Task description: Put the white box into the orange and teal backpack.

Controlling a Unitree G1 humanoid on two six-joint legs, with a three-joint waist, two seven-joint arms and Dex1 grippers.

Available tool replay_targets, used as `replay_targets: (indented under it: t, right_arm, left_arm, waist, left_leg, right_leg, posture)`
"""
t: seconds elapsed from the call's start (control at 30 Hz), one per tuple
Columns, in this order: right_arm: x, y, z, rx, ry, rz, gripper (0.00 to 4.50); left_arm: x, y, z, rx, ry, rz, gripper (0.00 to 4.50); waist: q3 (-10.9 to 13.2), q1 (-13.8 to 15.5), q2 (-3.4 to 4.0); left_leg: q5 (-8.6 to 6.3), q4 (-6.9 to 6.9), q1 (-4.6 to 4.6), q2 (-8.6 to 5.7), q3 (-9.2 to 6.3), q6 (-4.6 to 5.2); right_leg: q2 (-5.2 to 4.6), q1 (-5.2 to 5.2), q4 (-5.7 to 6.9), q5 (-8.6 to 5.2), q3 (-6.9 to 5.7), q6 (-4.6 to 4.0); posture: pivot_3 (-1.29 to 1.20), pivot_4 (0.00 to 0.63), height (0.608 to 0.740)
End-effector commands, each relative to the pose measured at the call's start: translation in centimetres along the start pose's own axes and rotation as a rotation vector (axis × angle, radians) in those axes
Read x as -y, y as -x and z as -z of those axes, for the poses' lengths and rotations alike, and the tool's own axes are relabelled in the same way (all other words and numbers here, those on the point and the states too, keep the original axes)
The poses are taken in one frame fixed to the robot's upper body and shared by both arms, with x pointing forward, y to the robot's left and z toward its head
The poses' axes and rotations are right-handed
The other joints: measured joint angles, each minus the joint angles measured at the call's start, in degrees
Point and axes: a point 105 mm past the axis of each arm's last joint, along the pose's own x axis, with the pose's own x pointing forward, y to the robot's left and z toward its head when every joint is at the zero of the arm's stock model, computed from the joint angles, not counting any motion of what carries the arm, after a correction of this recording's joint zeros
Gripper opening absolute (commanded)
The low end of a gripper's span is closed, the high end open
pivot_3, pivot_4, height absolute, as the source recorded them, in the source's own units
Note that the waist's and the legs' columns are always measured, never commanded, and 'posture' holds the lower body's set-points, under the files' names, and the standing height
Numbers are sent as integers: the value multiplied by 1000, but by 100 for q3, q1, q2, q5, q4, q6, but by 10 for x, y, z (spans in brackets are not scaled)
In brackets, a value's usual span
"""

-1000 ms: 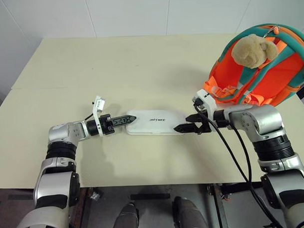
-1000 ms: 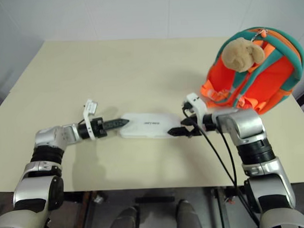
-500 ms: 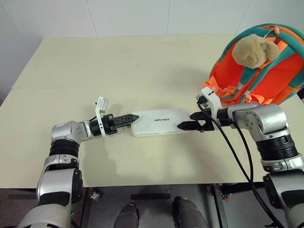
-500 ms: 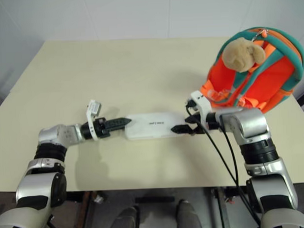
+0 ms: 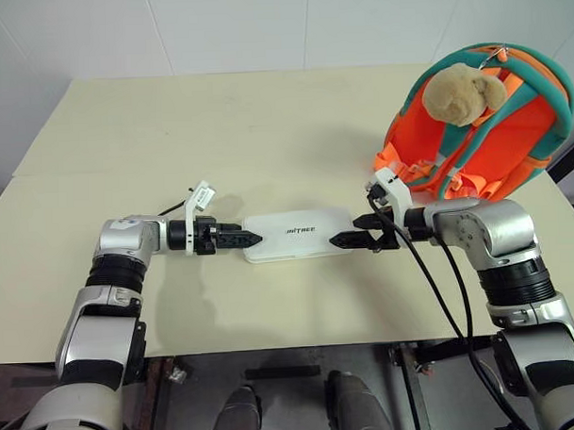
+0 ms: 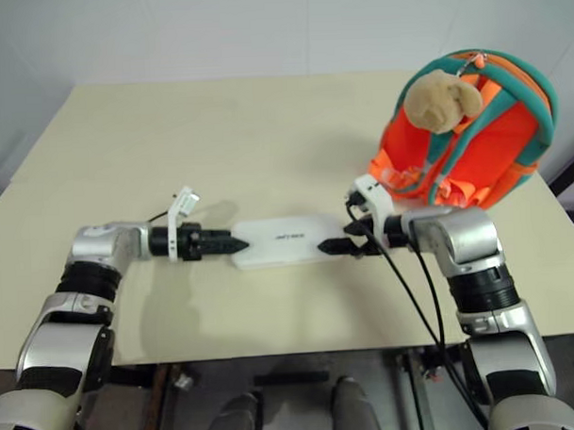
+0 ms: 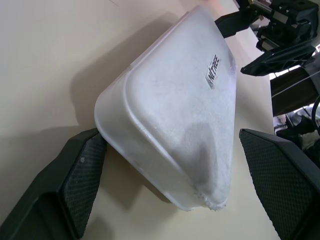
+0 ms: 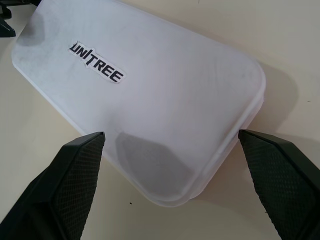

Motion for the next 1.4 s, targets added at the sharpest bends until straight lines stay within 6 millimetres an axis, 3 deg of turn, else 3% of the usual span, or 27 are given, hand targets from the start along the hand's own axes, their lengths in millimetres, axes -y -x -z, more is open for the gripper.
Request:
replay_targets:
  t: [0.03,0.2,0.37,0.53,0.87,1.17,1.4]
  right_arm:
    - [-21,-3,-13,53,48,-89,4500]
    - [-24,-5,-11,56,38,-97,4500]
    - [-25,-5,-12,59,33,-97,4500]
    - [-27,-6,-12,61,32,-100,4500]
    - [-29,-8,-10,64,23,-104,4500]
    - [-29,-6,-9,63,20,-99,4500]
    - [-28,-4,-9,67,20,-94,4500]
  left_arm:
    - [-2,-11,18,-26,136,16,4462]
    - [25,-28,-11,127,292,200,4462]
    - [44,-41,-16,144,384,308,4462]
    - [47,-46,-9,118,381,312,4462]
    - [45,-50,-14,166,391,310,4462]
    - [42,-37,-19,215,406,306,1668]
    - [45,-18,-24,229,355,300,1520]
  waist:
    - [0,-11,0]
    - [0,3,-1]
    - [2,51,-3]
    - [2,93,-4]
    - [4,96,-5]
    - [4,89,-6]
    - [5,97,-6]
  left_leg:
    - [0,-1,-1,0,0,0]
    - [-1,-1,-7,-1,-2,1]
    - [-2,-1,-20,-2,-4,4]
    - [-3,-5,-22,-2,-3,4]
    - [-2,-3,-26,-2,-2,1]
    - [-2,-4,-26,-2,-1,1]
    - [-2,-5,-27,-2,-2,1]
  right_leg:
    - [0,0,-1,0,0,0]
    - [-1,-3,-3,-1,0,2]
    - [-2,-11,-9,-2,-1,6]
    - [-2,-14,-15,-2,-1,6]
    - [-1,-23,-11,-2,-1,6]
    - [-2,-23,-12,-2,-1,6]
    - [-1,-24,-13,-2,-1,6]
  posture:
    - [0,150,740]
    - [0,150,740]
    - [0,150,740]
    - [0,150,740]
    - [0,150,740]
    - [0,150,740]
    - [0,150,740]
